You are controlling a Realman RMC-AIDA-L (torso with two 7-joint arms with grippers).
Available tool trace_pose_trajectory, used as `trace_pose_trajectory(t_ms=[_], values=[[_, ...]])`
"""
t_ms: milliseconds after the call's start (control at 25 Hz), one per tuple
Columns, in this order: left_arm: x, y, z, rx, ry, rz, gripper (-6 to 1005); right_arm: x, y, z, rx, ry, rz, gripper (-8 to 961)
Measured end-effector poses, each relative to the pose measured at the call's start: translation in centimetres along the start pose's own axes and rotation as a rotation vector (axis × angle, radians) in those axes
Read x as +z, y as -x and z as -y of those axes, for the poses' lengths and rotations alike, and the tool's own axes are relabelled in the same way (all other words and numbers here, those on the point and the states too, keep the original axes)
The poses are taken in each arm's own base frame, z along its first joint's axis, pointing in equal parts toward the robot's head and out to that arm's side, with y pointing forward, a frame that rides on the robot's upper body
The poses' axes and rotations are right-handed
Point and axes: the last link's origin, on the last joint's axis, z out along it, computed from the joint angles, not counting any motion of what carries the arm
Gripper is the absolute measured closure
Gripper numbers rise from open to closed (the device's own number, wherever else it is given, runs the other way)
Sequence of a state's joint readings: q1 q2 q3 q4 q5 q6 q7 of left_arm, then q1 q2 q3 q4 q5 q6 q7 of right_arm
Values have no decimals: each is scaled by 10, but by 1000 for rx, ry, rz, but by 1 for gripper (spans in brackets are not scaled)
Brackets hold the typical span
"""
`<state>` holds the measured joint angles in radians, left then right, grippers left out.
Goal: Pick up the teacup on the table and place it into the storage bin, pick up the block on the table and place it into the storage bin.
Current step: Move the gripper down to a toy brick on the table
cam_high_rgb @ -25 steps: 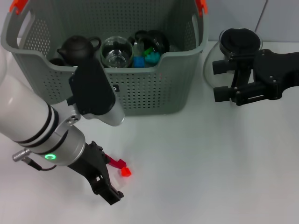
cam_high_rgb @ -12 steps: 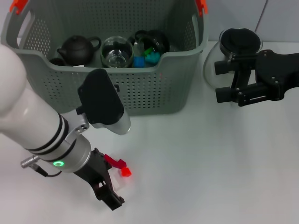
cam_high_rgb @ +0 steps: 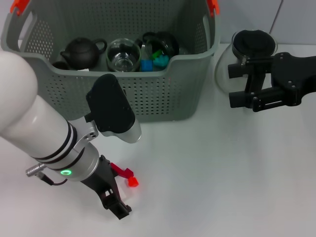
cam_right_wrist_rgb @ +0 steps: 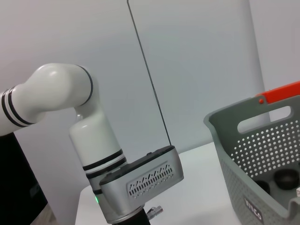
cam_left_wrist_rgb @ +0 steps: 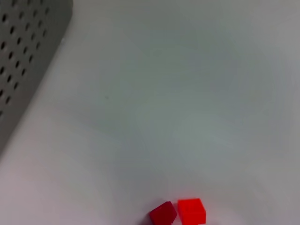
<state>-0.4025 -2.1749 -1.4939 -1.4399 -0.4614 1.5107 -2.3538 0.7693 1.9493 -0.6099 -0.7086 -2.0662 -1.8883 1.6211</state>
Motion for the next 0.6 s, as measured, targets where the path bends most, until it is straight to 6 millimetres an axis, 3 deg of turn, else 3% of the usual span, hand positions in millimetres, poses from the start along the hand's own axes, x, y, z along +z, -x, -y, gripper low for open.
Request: trace_pose_trajectory(t_ms=[240,480,600], values=[[0,-1,0,9,-2,2,59,-2,-1,0,-2,-7,9,28],[1,-3,-1,17,-3,8,259,-4,-2,0,1,-10,12,28],[1,-4,-1,14,-3,10,293,-4,-2,0,-1,-11,11,28]])
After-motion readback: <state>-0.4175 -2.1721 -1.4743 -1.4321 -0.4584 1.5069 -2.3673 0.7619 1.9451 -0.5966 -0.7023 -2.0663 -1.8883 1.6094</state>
